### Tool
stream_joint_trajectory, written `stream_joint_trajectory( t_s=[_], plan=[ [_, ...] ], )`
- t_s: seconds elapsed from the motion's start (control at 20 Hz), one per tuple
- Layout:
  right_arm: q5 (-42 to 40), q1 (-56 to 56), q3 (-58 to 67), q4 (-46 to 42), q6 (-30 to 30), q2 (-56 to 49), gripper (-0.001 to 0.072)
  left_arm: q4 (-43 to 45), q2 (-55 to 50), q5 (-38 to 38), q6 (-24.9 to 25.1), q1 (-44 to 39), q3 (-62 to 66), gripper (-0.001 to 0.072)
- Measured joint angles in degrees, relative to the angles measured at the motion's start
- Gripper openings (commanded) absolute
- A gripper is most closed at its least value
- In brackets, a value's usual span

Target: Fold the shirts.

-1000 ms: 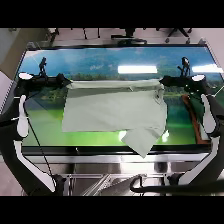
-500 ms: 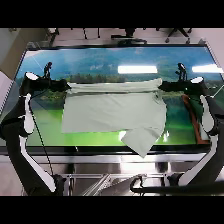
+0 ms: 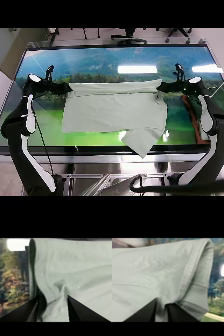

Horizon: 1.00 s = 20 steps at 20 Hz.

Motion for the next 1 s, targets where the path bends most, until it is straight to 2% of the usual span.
stream_joint_trajectory(
  t_s=[0.1,0.2,0.4,0.55,0.7,0.95,1.0],
  plan=[
    [0.5,0.0,0.0,-0.7,1.0,1.2,0.0304,0.4,0.0,-2.2,-1.9,0.2,2.1,0.0382],
    [1.1,0.0,0.0,-4.4,3.7,3.7,0.0388,2.6,1.0,-5.0,-4.3,0.7,4.5,0.0382],
    [6.2,-0.9,-0.1,-20.7,16.3,11.3,0.0362,10.9,8.2,-10.3,-9.2,2.4,1.7,0.0382],
    [13.6,-1.8,-3.2,-27.6,23.1,17.3,0.0362,14.1,16.0,-13.7,-10.6,4.0,-8.7,0.0382],
    [18.2,-2.2,-12.7,-30.4,27.9,24.6,0.0362,15.7,23.8,-14.1,-10.6,5.4,-23.8,0.0382],
    [21.6,-2.5,-35.1,-31.4,33.6,39.7,0.0367,15.4,33.2,-8.2,-8.9,6.3,-47.6,0.0382],
    [21.9,-2.5,-39.1,-30.9,34.3,42.3,0.0388,13.9,34.0,-6.1,-8.2,6.3,-50.7,0.0382]
  ],
)
